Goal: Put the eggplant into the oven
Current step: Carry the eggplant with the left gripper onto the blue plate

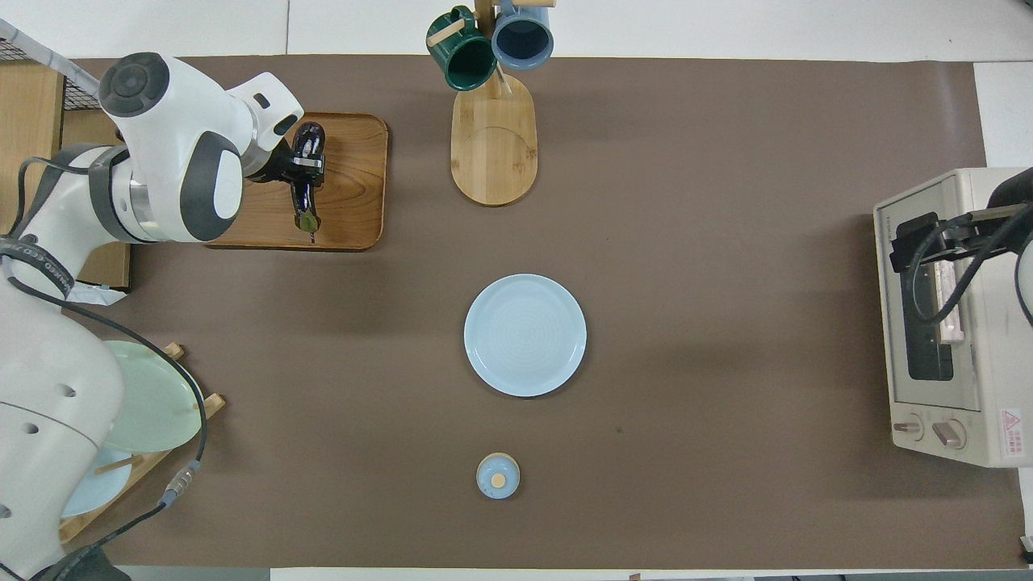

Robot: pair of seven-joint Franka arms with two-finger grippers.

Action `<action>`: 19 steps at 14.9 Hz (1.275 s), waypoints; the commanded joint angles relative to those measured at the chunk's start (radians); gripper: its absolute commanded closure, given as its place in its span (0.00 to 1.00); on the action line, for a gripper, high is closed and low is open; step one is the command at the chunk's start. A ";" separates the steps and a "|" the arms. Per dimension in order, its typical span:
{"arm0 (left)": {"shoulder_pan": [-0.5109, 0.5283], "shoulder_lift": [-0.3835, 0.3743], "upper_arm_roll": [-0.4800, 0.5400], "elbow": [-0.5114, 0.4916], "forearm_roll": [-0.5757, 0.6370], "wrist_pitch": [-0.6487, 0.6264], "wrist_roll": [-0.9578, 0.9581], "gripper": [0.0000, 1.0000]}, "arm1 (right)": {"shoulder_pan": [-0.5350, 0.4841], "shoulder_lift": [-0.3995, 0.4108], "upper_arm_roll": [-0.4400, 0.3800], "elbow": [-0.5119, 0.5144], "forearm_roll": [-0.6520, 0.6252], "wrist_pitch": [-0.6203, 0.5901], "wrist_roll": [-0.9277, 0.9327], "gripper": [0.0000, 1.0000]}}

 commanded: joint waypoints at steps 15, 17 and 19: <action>-0.396 -0.343 0.001 -0.305 -0.072 -0.050 -0.607 1.00 | -0.077 -0.103 0.003 -0.332 -0.091 0.321 -0.014 1.00; -0.461 -0.383 -0.001 -0.426 -0.074 0.099 -0.665 1.00 | -0.110 -0.100 0.001 -0.358 -0.095 0.358 -0.014 1.00; -0.502 -0.412 -0.001 -0.505 -0.074 0.163 -0.684 1.00 | -0.132 -0.090 0.003 -0.367 -0.098 0.371 -0.016 1.00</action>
